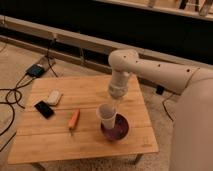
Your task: Place the ceramic cup in the ceramic bowl
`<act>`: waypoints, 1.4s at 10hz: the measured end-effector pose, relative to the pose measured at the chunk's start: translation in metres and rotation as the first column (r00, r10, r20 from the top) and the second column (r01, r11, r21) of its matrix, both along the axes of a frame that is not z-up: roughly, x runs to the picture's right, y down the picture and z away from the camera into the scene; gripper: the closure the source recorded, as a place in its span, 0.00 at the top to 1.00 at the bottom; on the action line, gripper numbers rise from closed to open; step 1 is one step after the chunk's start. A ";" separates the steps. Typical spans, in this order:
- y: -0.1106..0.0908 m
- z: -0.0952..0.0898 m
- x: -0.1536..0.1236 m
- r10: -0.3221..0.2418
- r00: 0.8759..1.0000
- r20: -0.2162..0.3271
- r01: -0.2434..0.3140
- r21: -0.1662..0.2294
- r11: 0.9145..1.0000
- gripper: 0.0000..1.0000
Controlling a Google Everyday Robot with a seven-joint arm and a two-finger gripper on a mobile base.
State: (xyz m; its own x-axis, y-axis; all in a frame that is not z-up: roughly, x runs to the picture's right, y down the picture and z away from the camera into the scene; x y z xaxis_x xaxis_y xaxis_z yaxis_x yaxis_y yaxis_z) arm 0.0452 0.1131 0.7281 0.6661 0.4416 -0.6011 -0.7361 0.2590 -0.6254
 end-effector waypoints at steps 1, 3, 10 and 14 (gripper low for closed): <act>0.005 -0.002 0.001 -0.027 0.999 0.026 0.028 -0.020 0.999 0.00; 0.013 -0.005 0.008 -0.098 0.992 0.081 0.103 -0.058 0.993 0.00; 0.022 0.033 0.010 -0.301 0.941 0.156 0.310 -0.033 0.950 0.04; 0.023 0.045 0.006 -0.352 0.926 0.139 0.355 0.005 0.935 0.44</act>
